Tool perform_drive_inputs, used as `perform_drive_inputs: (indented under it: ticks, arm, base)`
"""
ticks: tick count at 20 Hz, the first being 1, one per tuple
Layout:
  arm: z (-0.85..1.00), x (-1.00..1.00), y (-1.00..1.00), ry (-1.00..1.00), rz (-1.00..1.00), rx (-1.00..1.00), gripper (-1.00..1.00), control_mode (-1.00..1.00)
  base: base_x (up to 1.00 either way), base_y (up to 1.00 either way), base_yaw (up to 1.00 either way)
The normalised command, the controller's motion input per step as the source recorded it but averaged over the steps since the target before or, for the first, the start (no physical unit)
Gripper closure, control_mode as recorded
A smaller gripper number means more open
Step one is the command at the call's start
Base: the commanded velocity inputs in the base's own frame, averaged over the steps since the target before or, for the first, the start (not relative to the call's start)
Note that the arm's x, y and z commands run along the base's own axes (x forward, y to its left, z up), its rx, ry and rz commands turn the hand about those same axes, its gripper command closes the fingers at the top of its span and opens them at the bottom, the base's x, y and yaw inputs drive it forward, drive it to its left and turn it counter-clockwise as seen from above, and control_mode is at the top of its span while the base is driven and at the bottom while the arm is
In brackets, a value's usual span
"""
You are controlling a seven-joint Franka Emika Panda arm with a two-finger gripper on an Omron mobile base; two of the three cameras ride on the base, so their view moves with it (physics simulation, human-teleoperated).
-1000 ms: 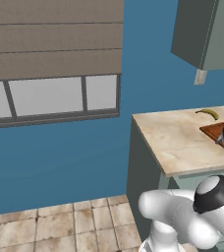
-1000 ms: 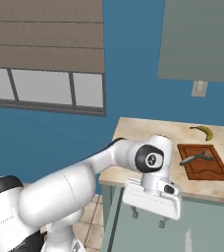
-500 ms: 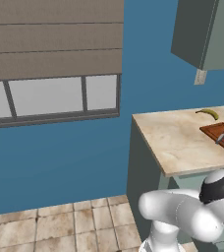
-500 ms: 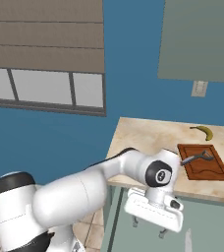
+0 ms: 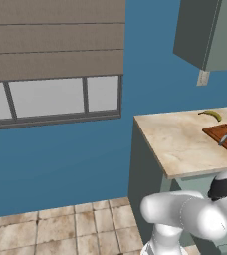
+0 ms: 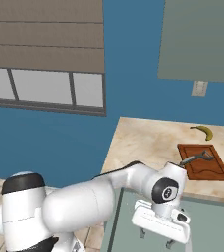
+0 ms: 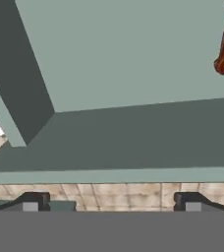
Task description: Open the drawer on the right and place the cutting tools on the cutting board.
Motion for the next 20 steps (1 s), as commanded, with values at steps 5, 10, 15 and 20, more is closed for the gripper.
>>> perform_drive_inputs:
  ticks: [5,10,15,20]
  arm:
    - [-0.42,0.00,-0.37,-0.04,0.01,0.00,-1.00,-1.00]
    - [-0.40,0.00,-0.14,-0.05,0.02,0.00,-1.00,-1.00]
    - [-0.42,0.00,0.00,-0.04,0.04,0.00,-1.00,-1.00]
    - [-0.37,0.00,-0.06,-0.06,0.04,0.00,-1.00,-1.00]
  base:
    - [0.00,0.00,0.00]
    - [0.00,0.00,0.00]
    - [0.00,0.00,0.00]
    - [0.00,0.00,0.00]
